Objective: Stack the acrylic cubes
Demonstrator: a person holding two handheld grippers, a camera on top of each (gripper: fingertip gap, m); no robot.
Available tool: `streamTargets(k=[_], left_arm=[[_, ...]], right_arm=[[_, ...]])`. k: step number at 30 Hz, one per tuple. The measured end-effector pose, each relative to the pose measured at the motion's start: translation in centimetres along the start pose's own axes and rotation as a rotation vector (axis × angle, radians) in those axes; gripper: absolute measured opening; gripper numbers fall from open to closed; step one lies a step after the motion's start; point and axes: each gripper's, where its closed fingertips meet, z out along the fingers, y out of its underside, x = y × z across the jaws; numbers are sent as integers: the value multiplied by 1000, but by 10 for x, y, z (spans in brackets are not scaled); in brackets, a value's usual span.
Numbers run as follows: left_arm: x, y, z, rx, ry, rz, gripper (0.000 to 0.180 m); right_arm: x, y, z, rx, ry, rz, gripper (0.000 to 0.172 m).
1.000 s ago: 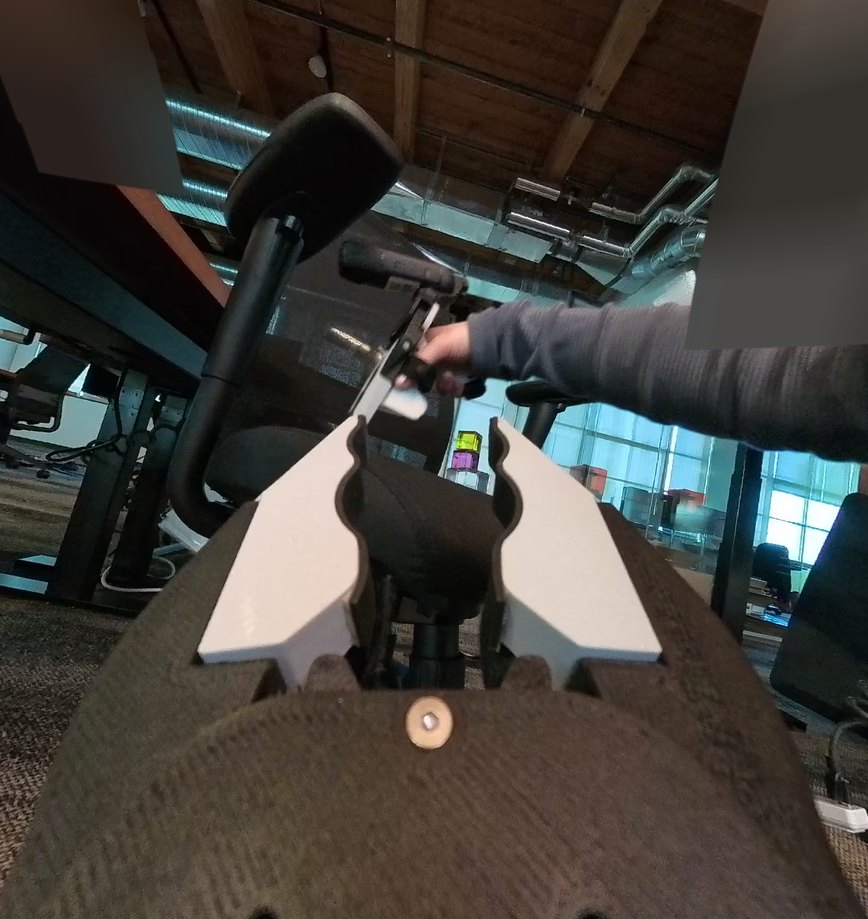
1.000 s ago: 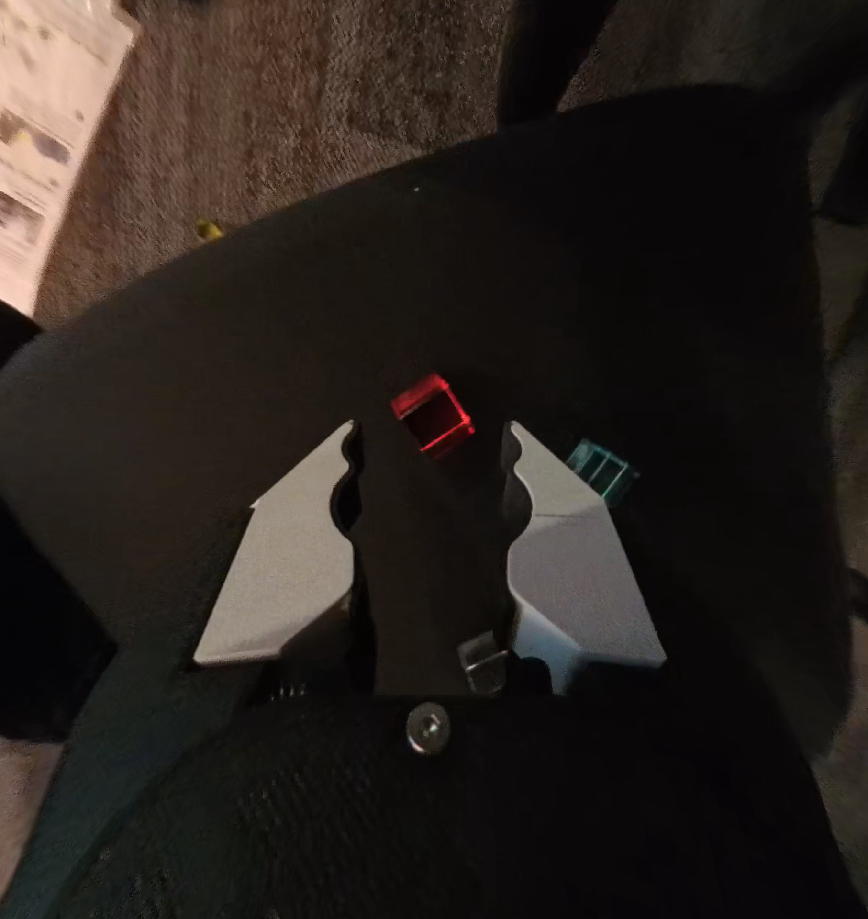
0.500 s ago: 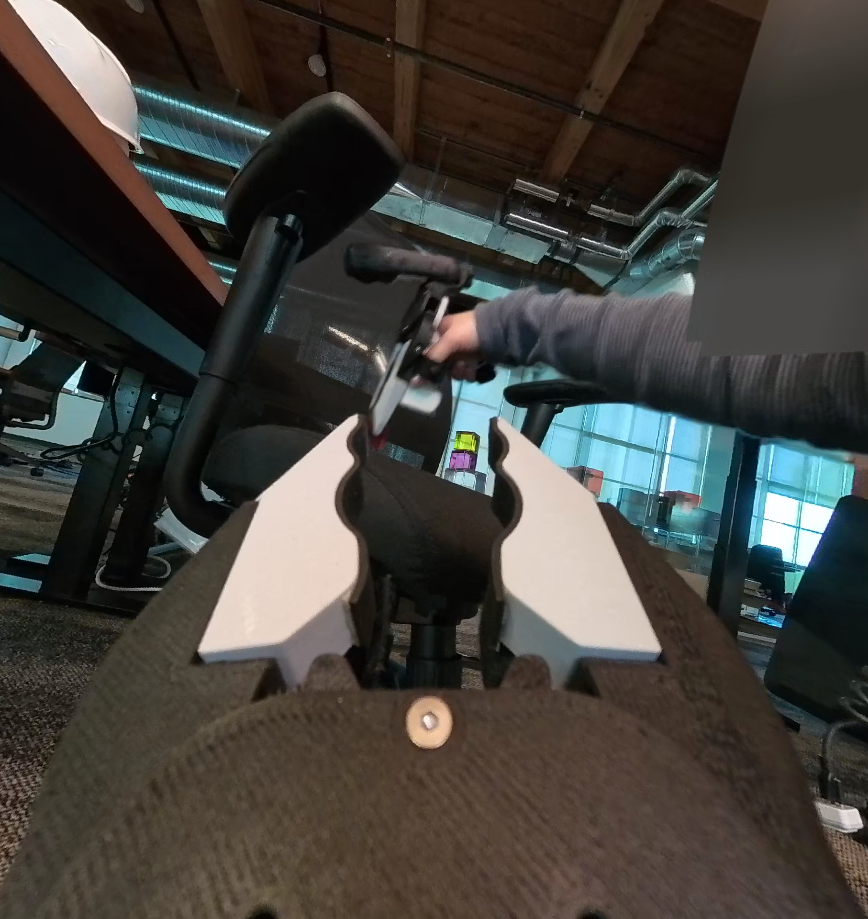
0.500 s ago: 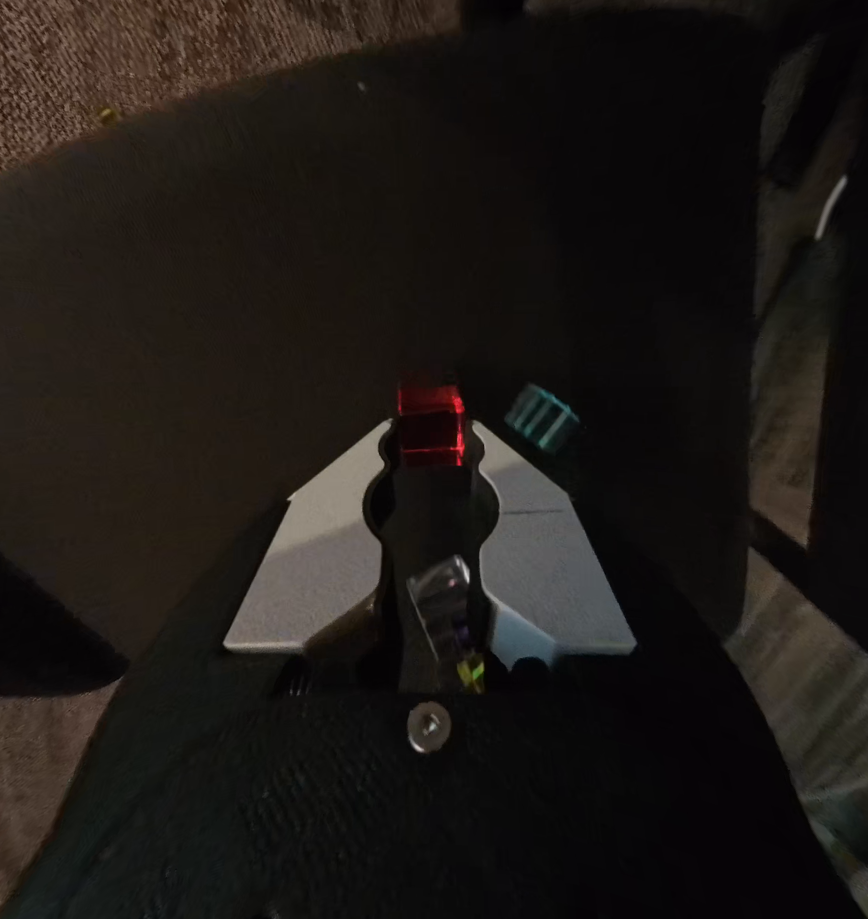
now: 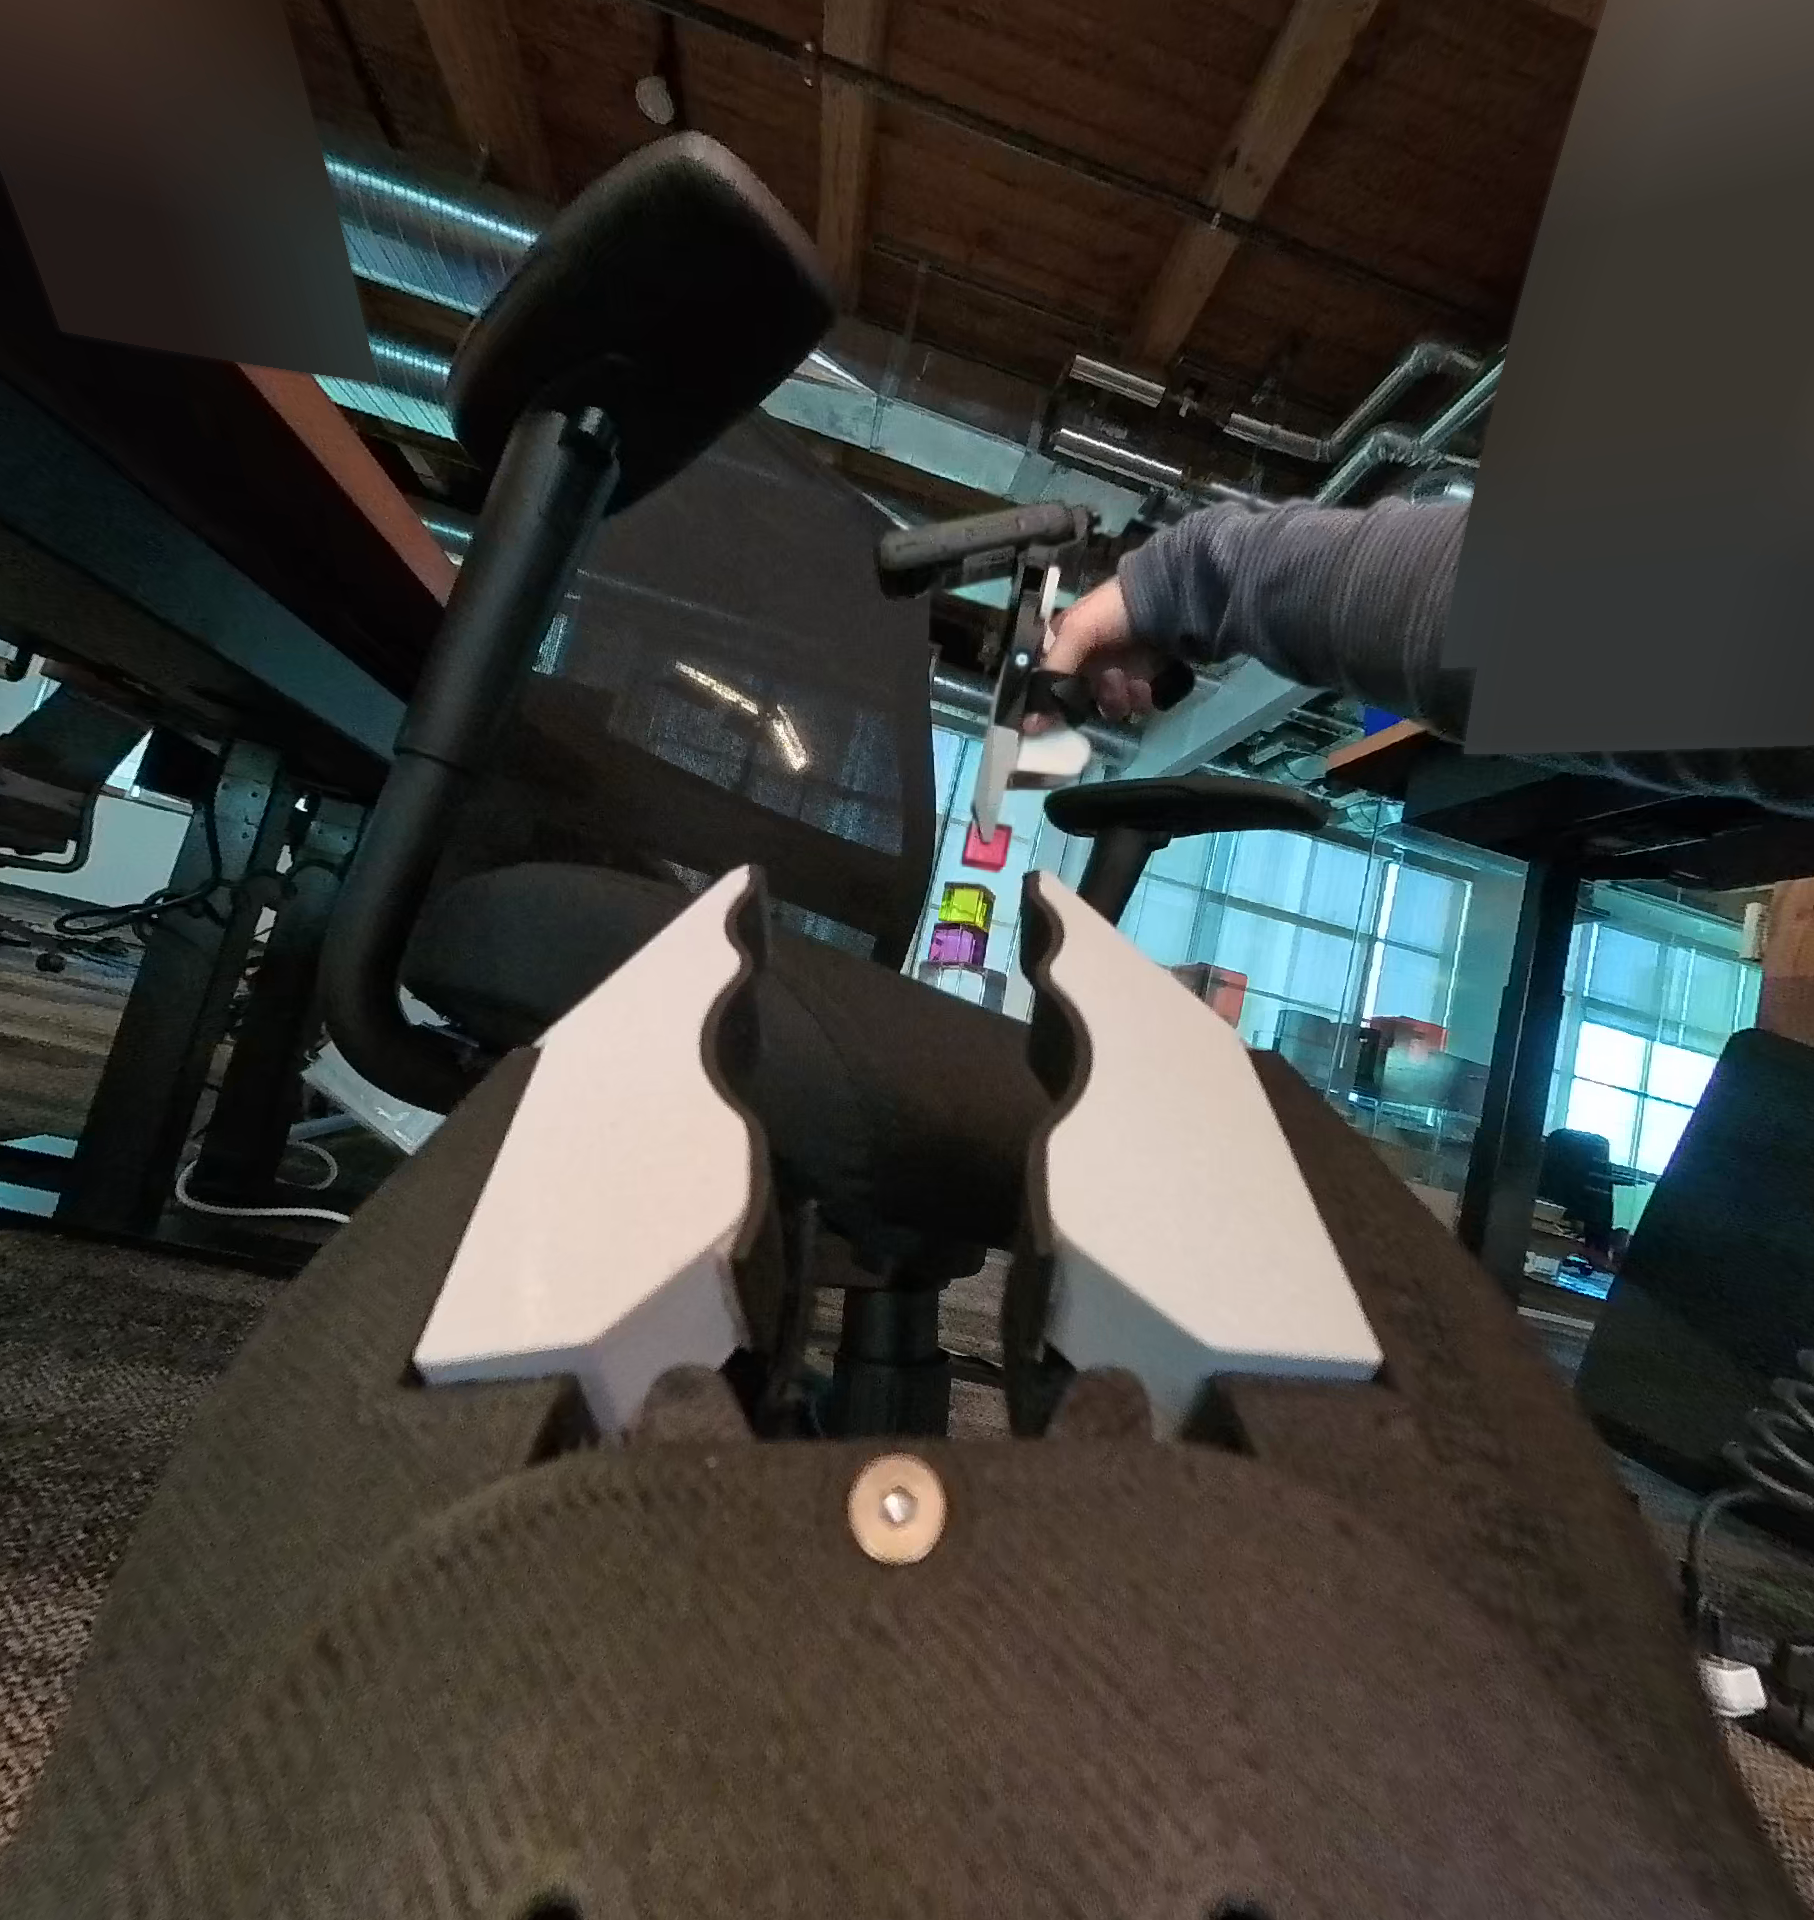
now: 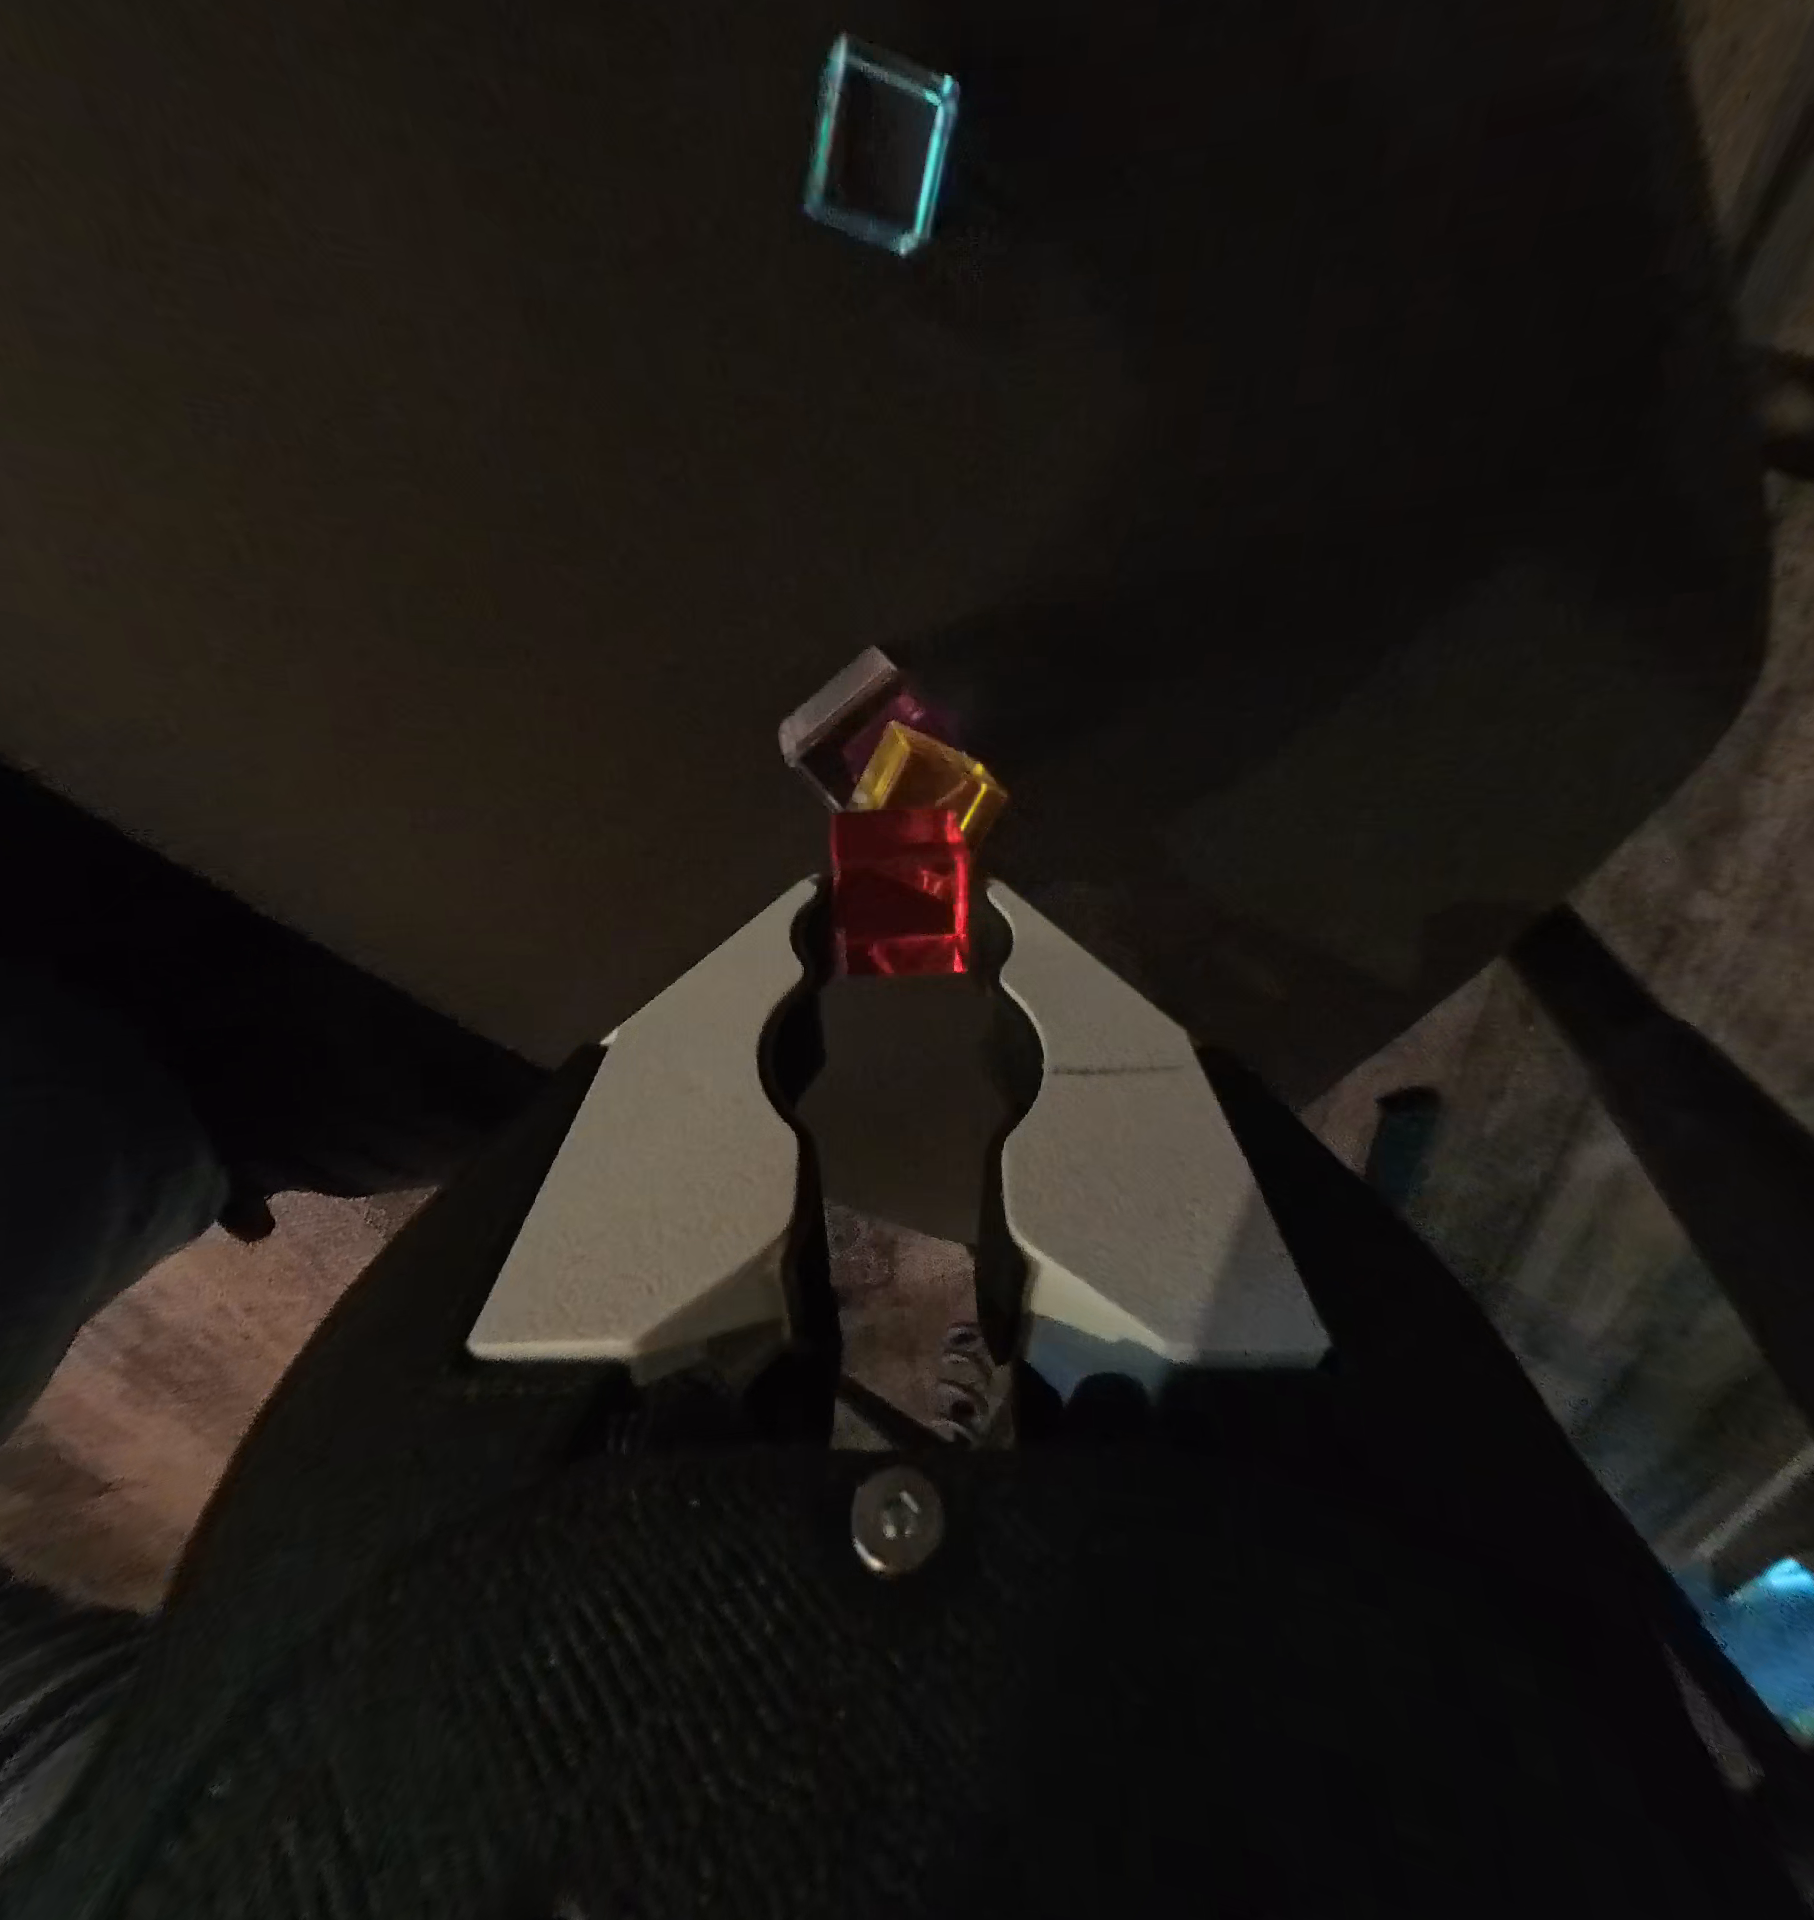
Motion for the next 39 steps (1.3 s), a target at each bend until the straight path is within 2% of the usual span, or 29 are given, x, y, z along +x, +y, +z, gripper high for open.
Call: streamTargets(k=[15, 18, 20, 24, 26, 28, 30, 32, 37, 39], left_arm=[[-4, 4, 1, -9, -4, -31, 47], [-5, 4, 1, -8, -5, -39, 47], [-5, 3, 1, -7, -7, -38, 47], [-6, 3, 1, -5, -10, -41, 47], [-6, 4, 1, -7, -9, -45, 48], [-5, 3, 1, -7, -7, -42, 47], [-5, 1, 0, -1, -8, -35, 48], [-5, -2, -2, 7, -8, -35, 47], [-7, -5, -3, 20, -7, -53, 47], [-7, -6, -3, 21, -5, -54, 47]], right_arm=[[8, -4, 10, -10, 16, -1, 25], [10, -5, 8, -2, 42, -3, 43], [16, -15, 1, 46, 98, -13, 52], [-3, -63, -11, 249, 91, -18, 49], [-15, -84, -1, 279, 55, 50, 49], [-17, -104, 14, 292, 28, 190, 45], [-20, -118, 29, 280, 0, 233, 46], [-13, -122, 46, 227, 33, 239, 45], [-16, -126, 81, 129, -29, 287, 40], [-9, -124, 89, 88, 17, 287, 39]])
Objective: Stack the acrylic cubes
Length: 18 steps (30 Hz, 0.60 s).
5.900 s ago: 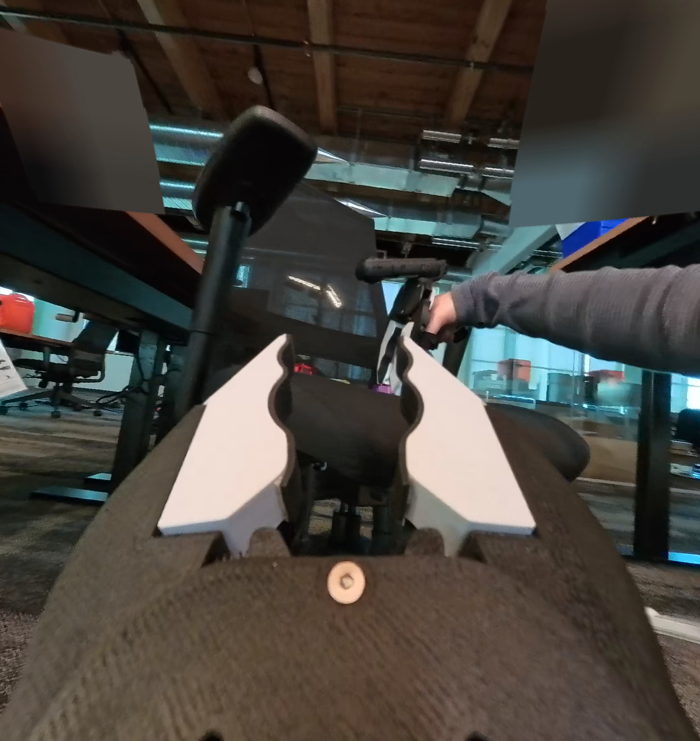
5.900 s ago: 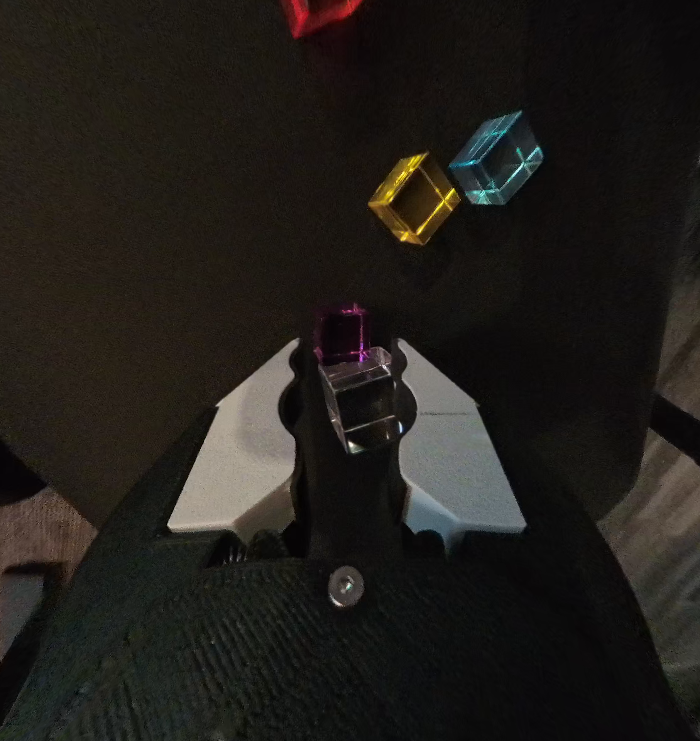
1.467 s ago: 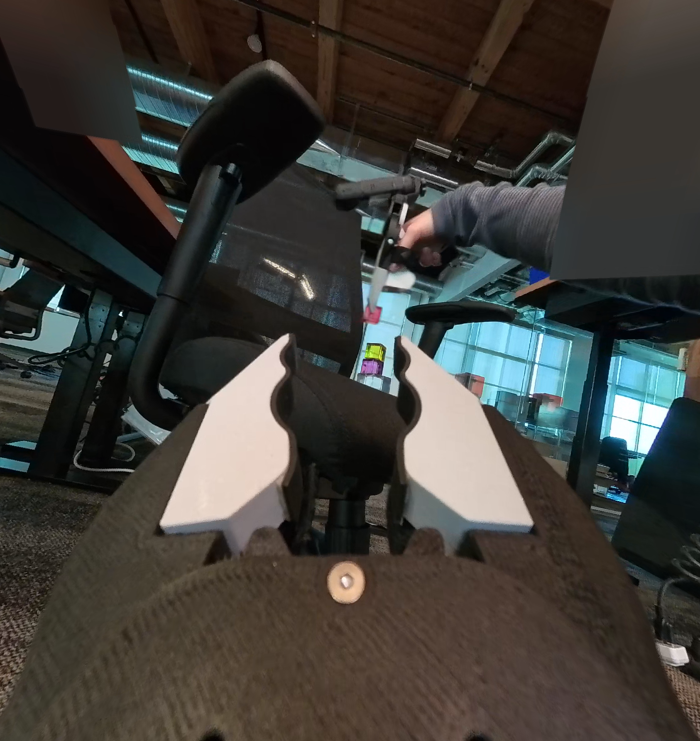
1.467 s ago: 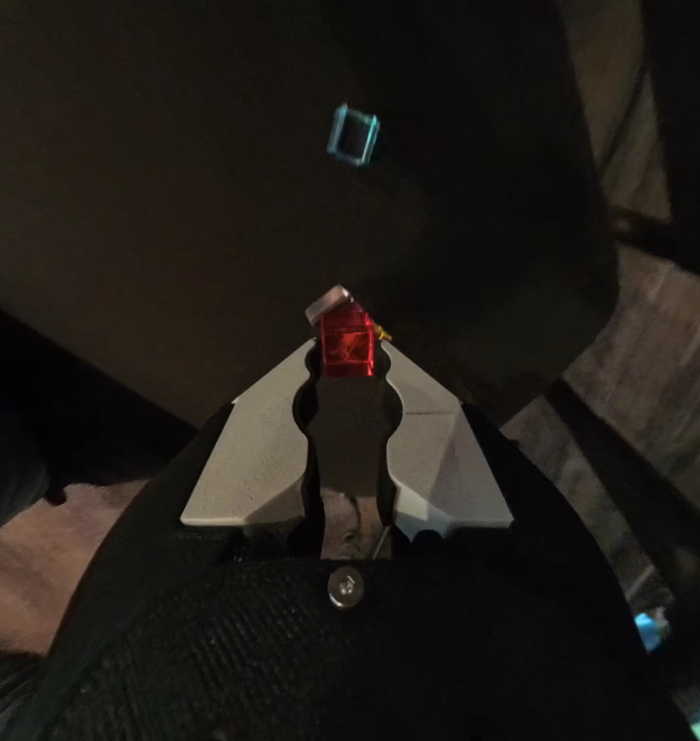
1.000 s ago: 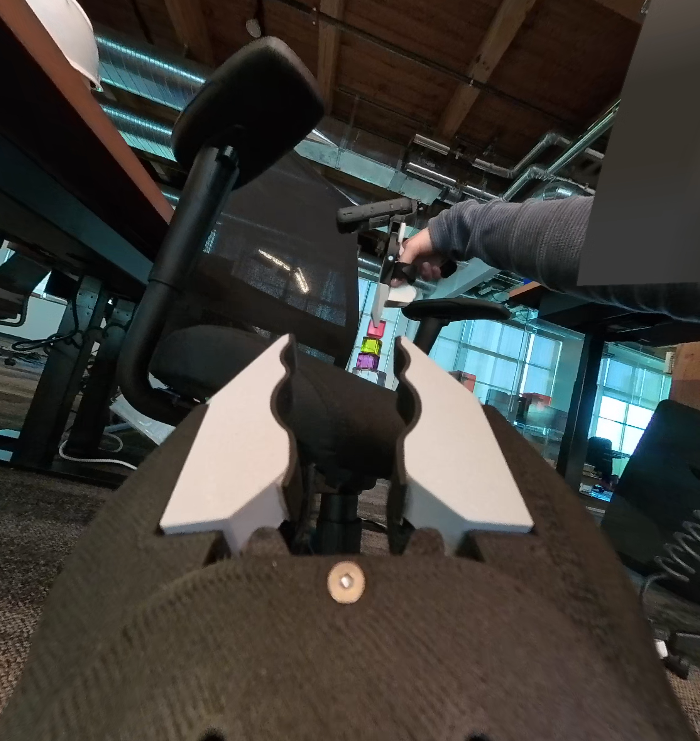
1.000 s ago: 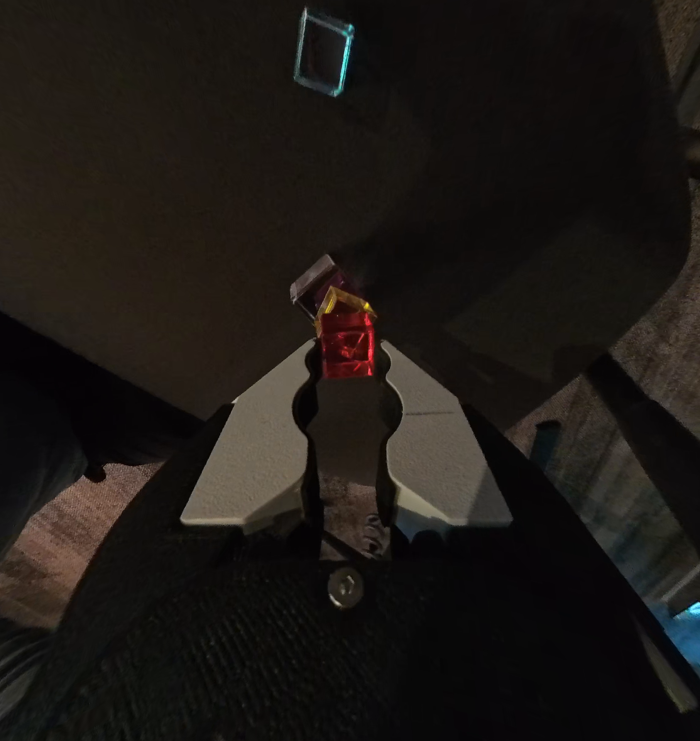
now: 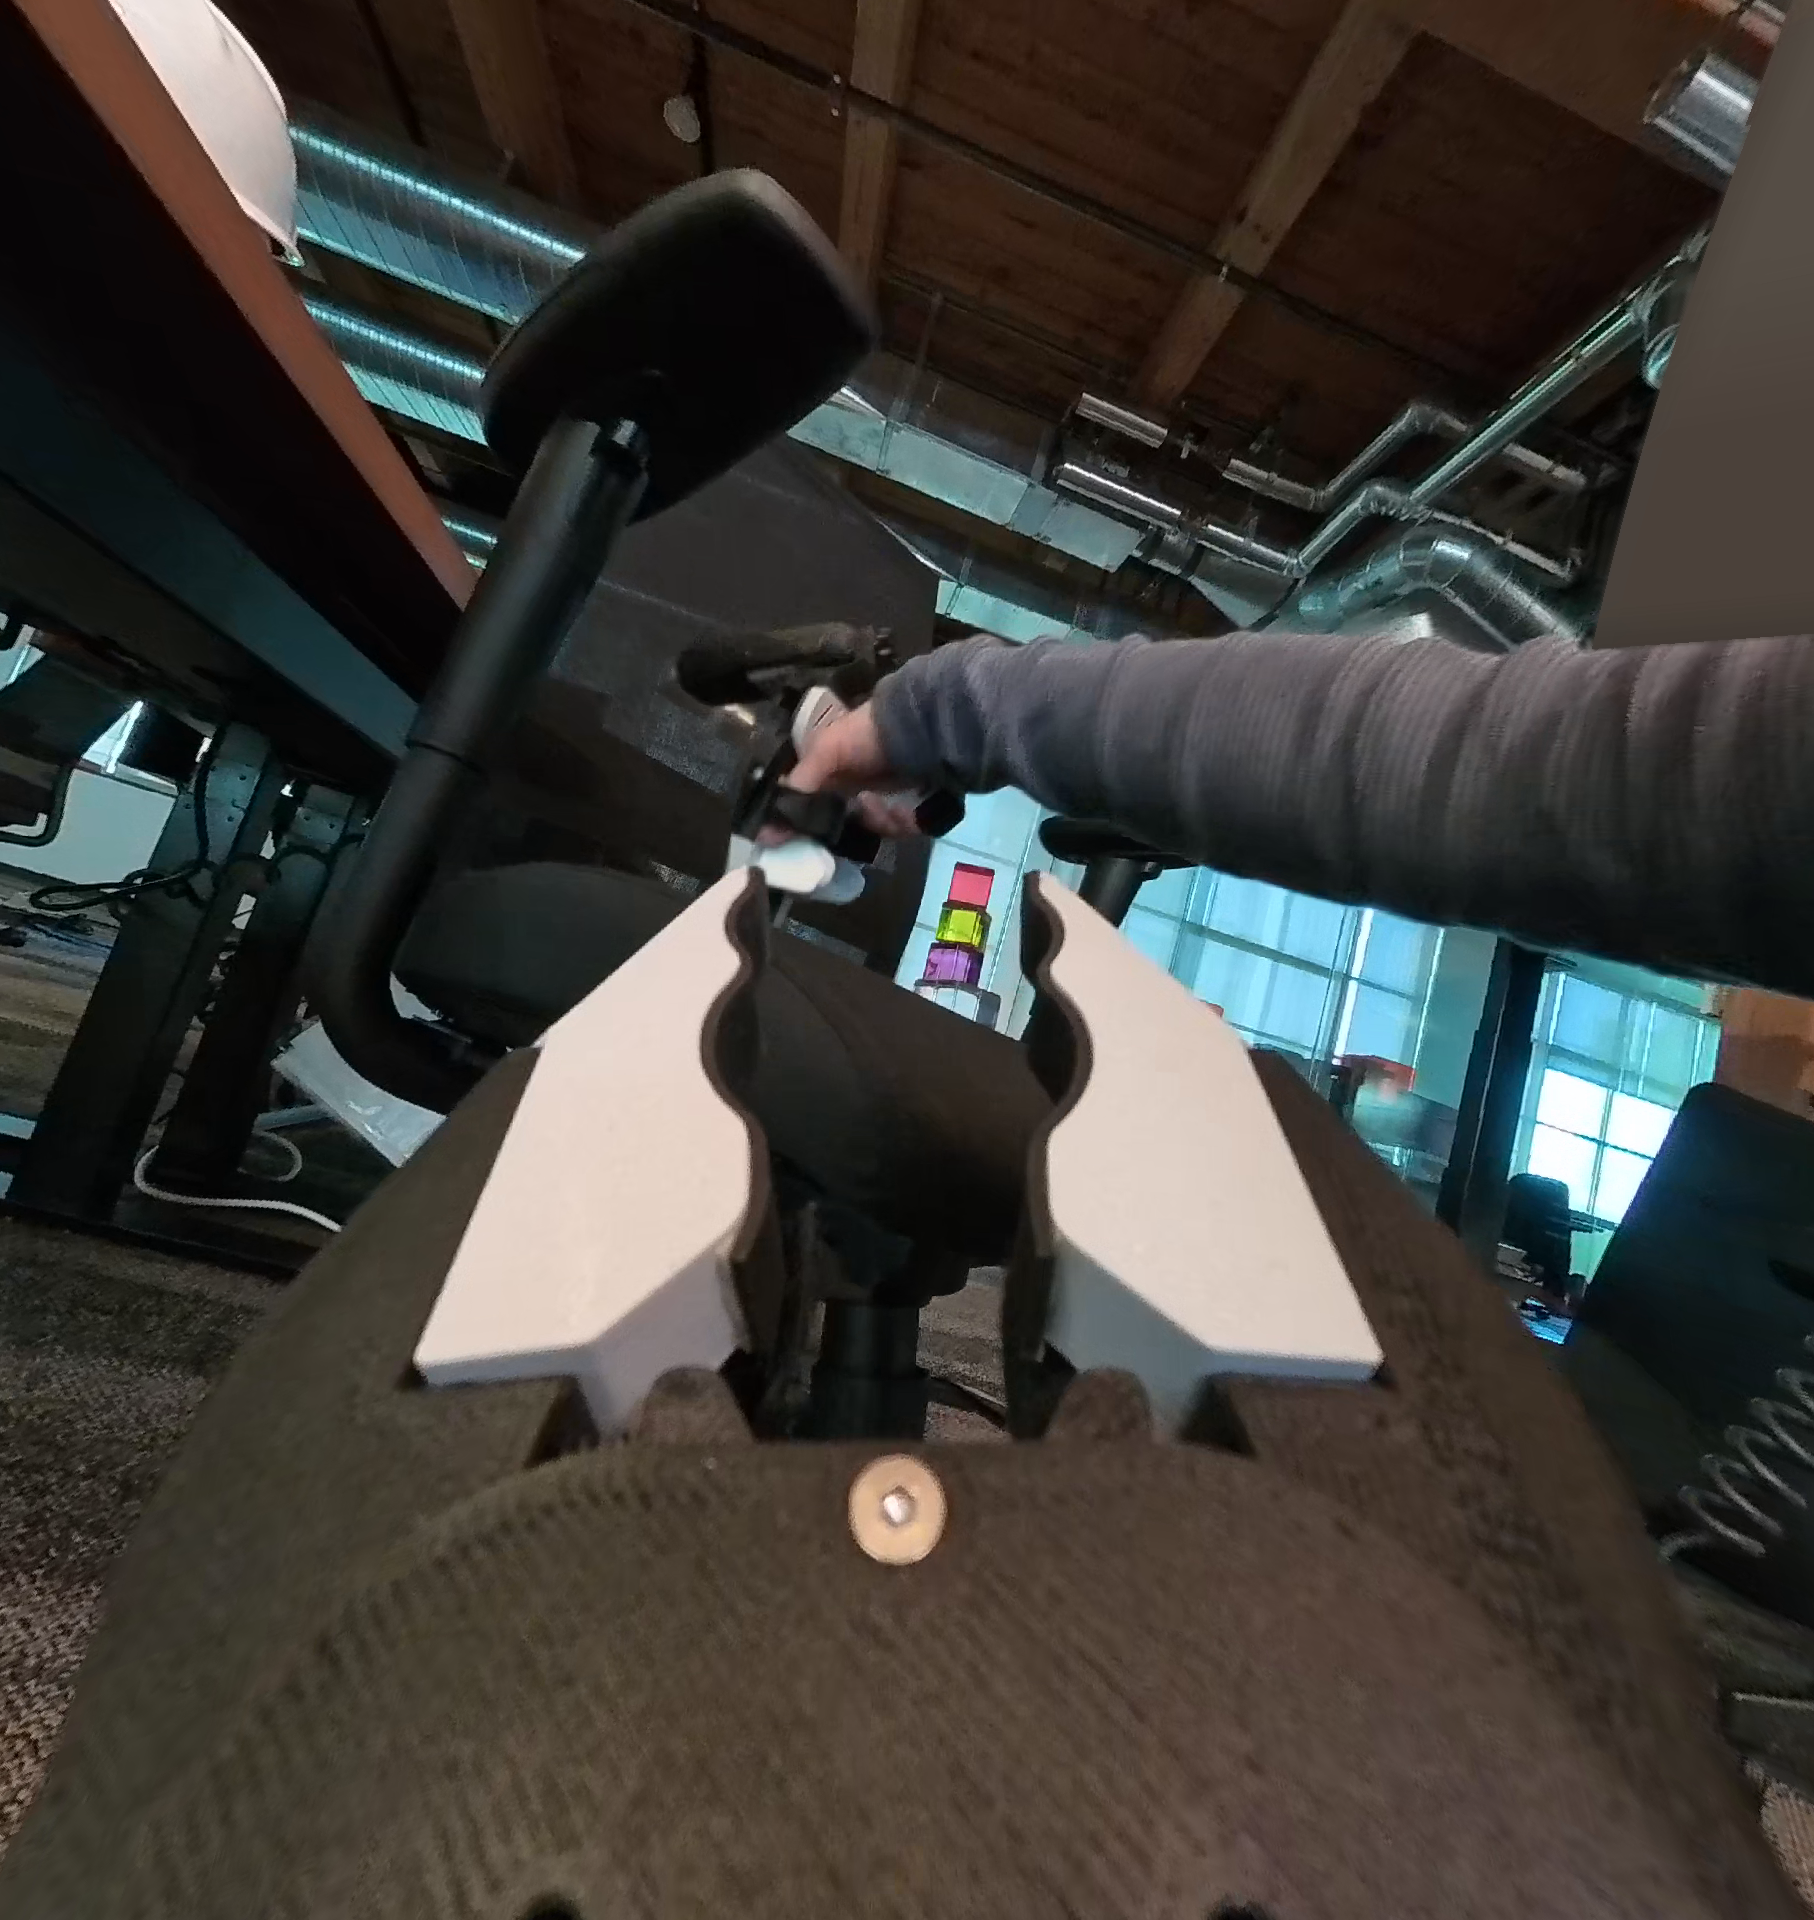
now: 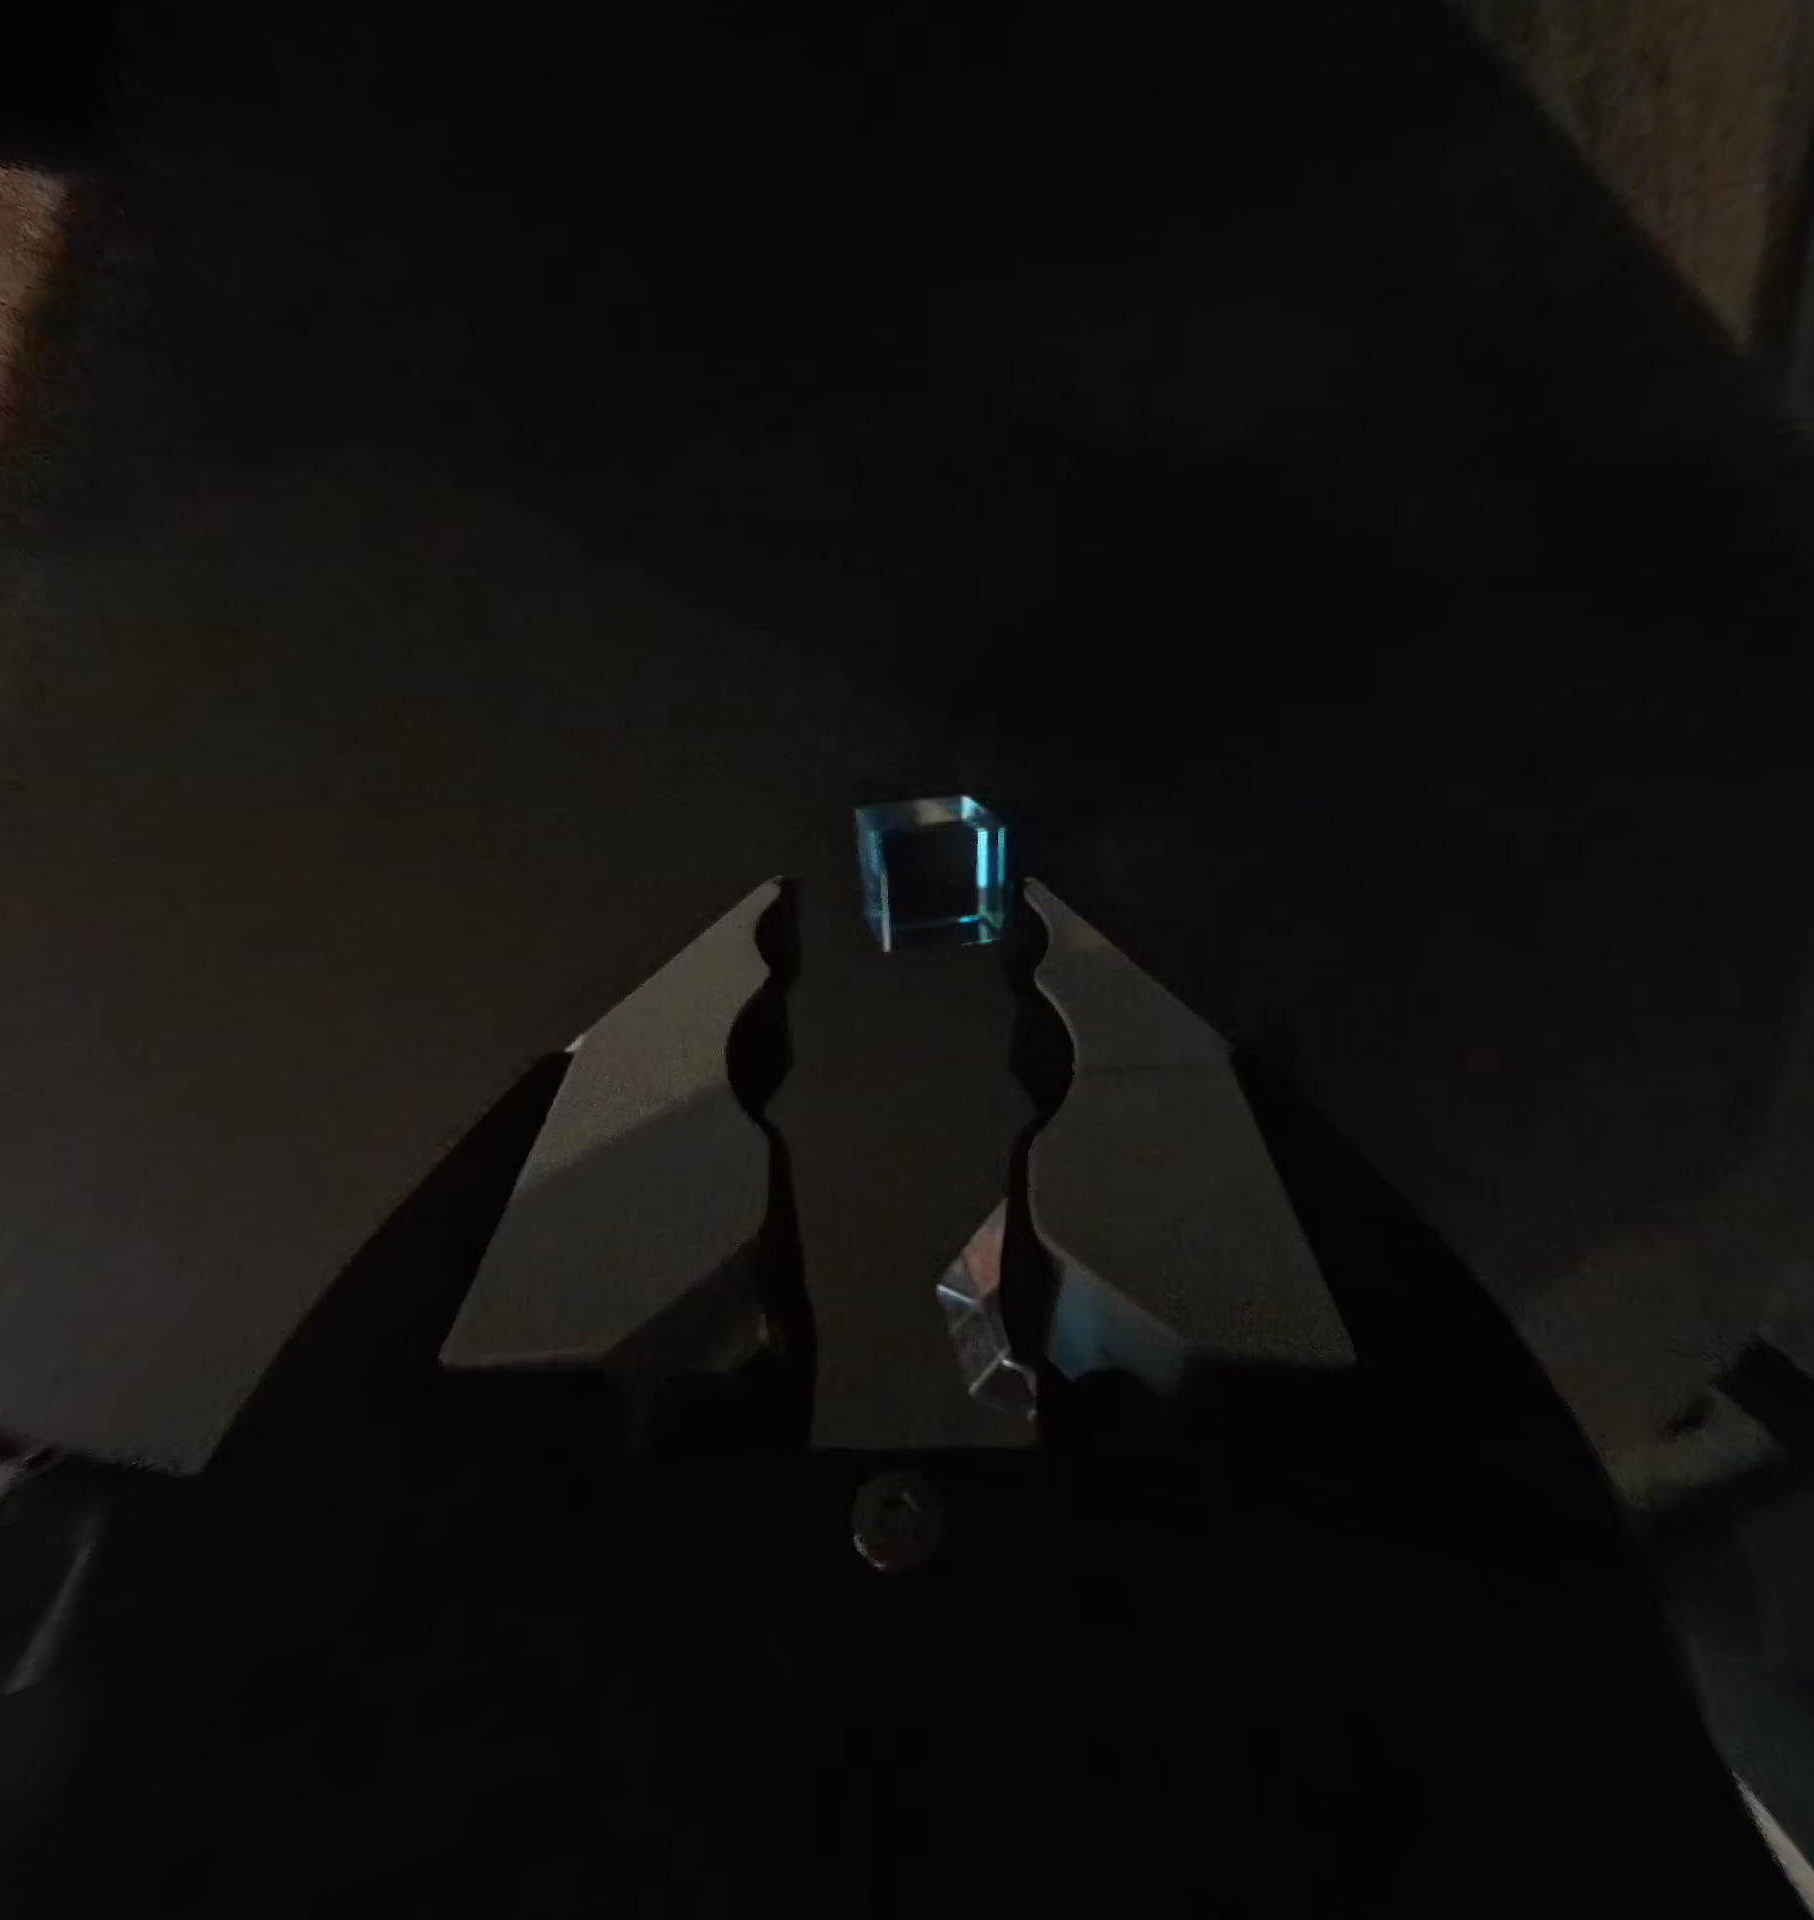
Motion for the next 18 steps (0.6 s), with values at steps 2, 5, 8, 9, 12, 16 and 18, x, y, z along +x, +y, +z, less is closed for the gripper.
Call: streamTargets(k=[2, 5, 8, 9, 12, 16, 18], left_arm=[[-1, -1, 0, 3, -1, -2, 47], [-2, -2, -1, 10, -1, -15, 48], [-1, -3, -2, 13, 2, -15, 48], [-1, -3, -2, 14, 2, -14, 48], [0, -5, -2, 18, 4, -18, 47], [1, -3, -1, 17, 5, -26, 48], [2, -2, -1, 12, 8, -26, 48]], right_arm=[[0, 3, 5, -46, 12, 2, 38], [3, 4, 8, -70, 46, -10, 27], [0, 3, 3, -63, 50, -55, 25], [-4, 4, -2, -52, 37, -72, 24], [-8, 13, -34, -31, 23, -128, 24], [-3, 42, -88, -41, 2, -158, 25], [8, 55, -109, -39, 17, -128, 24]])
